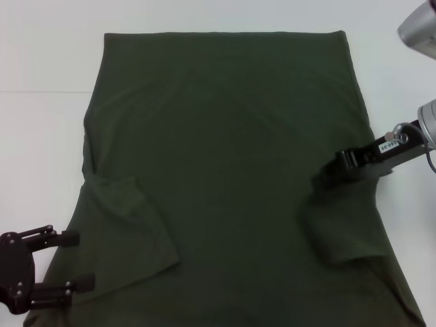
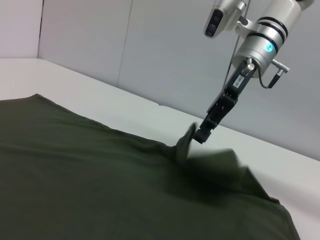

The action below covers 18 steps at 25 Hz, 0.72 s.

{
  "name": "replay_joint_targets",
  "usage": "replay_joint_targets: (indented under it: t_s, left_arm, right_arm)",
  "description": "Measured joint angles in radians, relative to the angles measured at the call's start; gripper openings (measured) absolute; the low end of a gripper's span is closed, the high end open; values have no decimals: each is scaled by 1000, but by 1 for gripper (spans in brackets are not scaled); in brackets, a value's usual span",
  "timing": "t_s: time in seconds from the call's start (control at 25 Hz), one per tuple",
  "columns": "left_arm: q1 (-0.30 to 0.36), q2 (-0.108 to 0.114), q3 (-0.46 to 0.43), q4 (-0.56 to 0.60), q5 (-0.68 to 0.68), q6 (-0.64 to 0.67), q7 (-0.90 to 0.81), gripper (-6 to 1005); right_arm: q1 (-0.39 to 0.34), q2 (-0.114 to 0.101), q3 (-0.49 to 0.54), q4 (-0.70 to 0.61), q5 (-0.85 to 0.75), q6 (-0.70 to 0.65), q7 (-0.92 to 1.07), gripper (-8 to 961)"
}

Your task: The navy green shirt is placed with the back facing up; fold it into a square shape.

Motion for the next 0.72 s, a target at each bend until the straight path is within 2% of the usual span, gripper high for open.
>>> replay_joint_targets:
  t_s: [0.12,0.32,0.44,0.56,0.72]
  left_arm:
    - [0,-2,2,-2,0,-4,0,861]
    - [0,-5,0,-6,0,-4,0,860]
    - [-1,-6,-7,-21,-6,-4,-12,860]
    - [-6,1,-29,-44,-11,-3,-77,861]
    - [-16,19,-45,-61,-6,1,-256,862]
  right_arm:
    - [-32,-16,0,26,91,8,-18,56]
    - [-86,-29,15,43,145,18,-58,291]
    - [-130,-31,33,45,214,-8,-149,535]
    - [-196,-28,48,63,327,-63,-346,657]
    - [-311,-5,50,87,426,-109,-671,796]
